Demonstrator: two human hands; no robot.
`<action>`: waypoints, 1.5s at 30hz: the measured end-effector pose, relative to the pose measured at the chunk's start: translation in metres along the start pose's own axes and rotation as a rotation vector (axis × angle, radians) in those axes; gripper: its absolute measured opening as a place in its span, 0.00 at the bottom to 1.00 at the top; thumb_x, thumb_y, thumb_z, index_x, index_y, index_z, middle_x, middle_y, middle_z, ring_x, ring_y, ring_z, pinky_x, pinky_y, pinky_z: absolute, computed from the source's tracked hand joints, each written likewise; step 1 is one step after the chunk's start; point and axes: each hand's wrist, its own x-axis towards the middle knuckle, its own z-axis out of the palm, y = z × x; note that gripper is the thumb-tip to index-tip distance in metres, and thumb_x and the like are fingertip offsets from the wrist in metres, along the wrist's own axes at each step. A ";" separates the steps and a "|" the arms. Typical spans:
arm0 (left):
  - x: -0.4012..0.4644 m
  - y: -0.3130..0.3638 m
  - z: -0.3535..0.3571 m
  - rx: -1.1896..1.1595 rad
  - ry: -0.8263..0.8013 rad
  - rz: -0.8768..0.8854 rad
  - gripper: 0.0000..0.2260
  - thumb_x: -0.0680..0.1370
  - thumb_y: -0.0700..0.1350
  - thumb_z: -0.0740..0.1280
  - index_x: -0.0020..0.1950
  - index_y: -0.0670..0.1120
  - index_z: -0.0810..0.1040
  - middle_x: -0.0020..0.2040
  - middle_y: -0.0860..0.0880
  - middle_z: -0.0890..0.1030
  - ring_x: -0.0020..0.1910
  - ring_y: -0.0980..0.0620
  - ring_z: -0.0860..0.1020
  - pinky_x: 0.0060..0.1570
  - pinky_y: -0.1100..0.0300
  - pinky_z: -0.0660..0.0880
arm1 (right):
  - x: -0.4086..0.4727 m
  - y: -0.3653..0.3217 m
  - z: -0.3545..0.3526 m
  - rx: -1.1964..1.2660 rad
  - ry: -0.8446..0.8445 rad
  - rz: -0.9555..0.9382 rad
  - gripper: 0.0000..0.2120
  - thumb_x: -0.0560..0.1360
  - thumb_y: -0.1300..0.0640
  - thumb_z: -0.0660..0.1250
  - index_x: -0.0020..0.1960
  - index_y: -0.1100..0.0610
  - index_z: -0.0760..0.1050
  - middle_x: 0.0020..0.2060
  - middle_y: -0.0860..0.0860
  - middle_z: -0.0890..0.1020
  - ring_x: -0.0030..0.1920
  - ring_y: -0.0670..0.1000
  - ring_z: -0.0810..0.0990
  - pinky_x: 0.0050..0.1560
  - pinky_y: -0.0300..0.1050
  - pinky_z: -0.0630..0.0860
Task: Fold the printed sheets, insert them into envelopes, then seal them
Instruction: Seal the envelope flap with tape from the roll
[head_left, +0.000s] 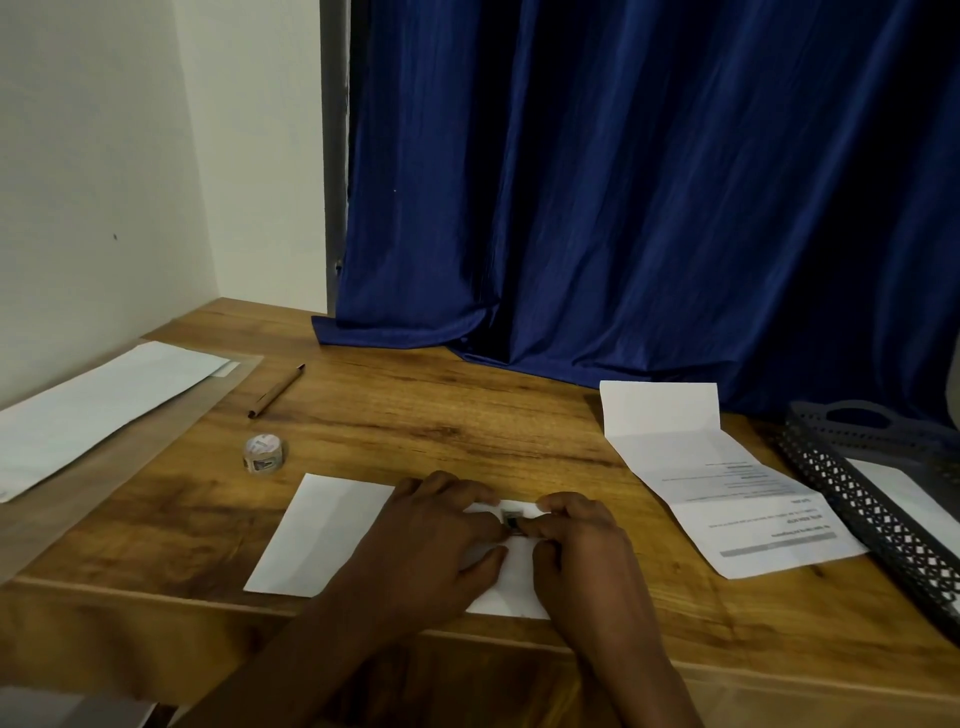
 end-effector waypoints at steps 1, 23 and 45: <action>0.000 0.000 0.000 -0.002 0.014 0.006 0.22 0.79 0.64 0.53 0.60 0.60 0.82 0.69 0.61 0.75 0.68 0.55 0.70 0.66 0.53 0.65 | 0.000 0.000 0.000 -0.002 0.004 0.000 0.17 0.73 0.64 0.66 0.54 0.48 0.86 0.62 0.48 0.81 0.62 0.50 0.77 0.61 0.48 0.76; 0.002 -0.004 0.008 0.016 0.087 -0.096 0.27 0.77 0.69 0.54 0.70 0.56 0.68 0.68 0.57 0.72 0.67 0.57 0.69 0.69 0.57 0.65 | 0.004 0.006 0.009 -0.109 0.018 0.053 0.22 0.75 0.53 0.62 0.68 0.44 0.73 0.65 0.44 0.76 0.64 0.49 0.72 0.62 0.49 0.71; 0.001 -0.004 0.012 -0.035 0.184 -0.114 0.42 0.73 0.74 0.57 0.80 0.56 0.49 0.78 0.53 0.61 0.74 0.54 0.62 0.71 0.59 0.58 | 0.076 0.002 -0.024 0.375 -0.405 -0.046 0.12 0.82 0.56 0.64 0.61 0.46 0.81 0.57 0.41 0.83 0.56 0.40 0.81 0.61 0.44 0.78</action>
